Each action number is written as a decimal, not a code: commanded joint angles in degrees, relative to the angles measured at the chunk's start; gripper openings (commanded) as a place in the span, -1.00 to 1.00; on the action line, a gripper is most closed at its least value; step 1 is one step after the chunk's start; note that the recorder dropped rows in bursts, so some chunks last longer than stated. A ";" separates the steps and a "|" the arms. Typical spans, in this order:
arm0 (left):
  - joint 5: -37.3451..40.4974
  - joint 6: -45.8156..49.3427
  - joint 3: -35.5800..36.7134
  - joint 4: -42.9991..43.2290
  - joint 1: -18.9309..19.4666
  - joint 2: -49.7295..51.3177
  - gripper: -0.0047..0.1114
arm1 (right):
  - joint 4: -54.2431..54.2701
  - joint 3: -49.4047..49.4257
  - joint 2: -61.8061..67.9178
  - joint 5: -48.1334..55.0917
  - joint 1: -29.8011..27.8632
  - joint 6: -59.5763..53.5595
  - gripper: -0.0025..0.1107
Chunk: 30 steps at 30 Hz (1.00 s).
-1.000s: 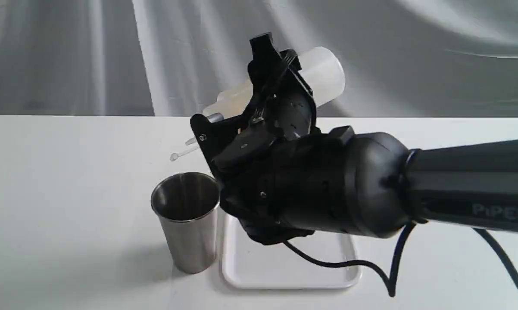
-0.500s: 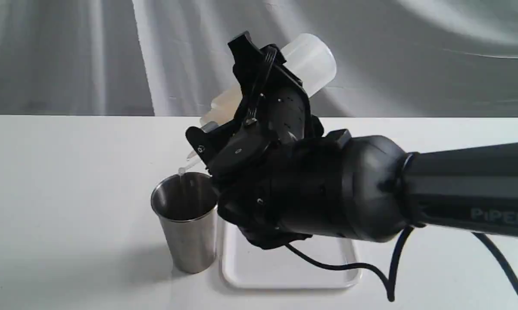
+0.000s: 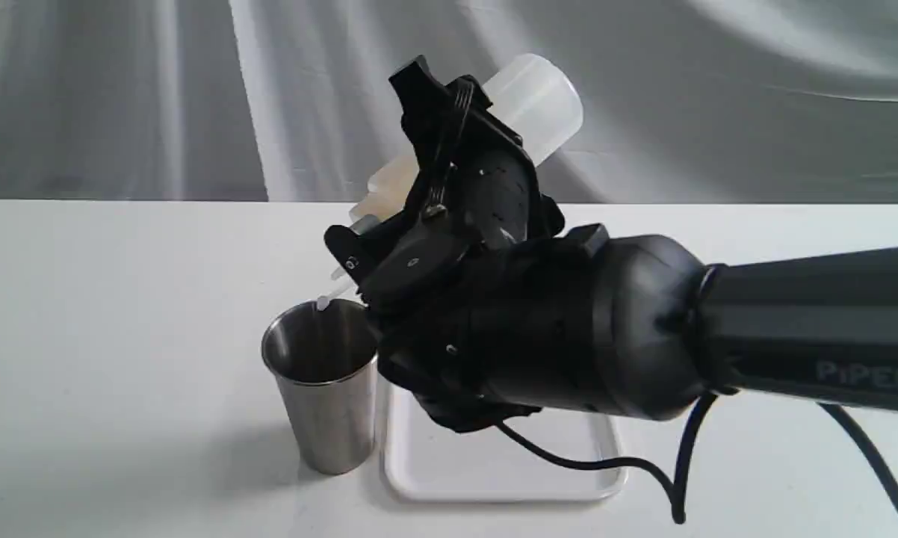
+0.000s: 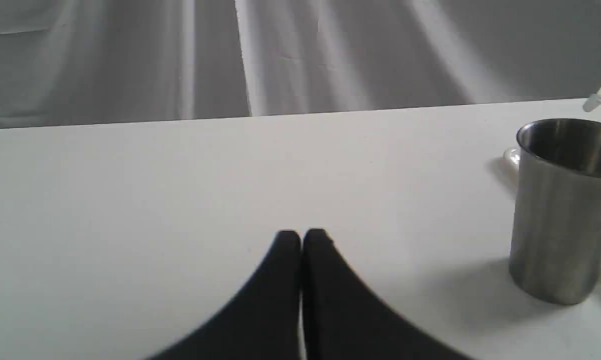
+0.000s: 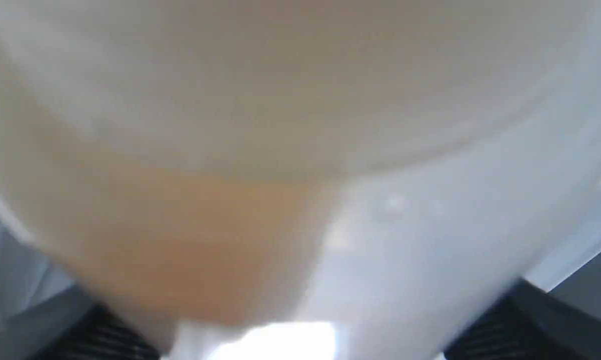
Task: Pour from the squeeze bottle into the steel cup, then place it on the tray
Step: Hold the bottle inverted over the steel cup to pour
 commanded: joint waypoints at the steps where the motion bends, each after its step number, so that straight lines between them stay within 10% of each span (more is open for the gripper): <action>1: -0.43 -0.19 0.25 -0.06 0.09 -0.15 -0.92 | -2.44 -0.43 -0.63 1.58 0.04 0.12 -0.70; 30: -0.43 -0.44 0.25 -0.06 0.09 -0.15 -0.92 | -2.44 -0.43 -0.63 0.91 0.04 -4.84 -0.70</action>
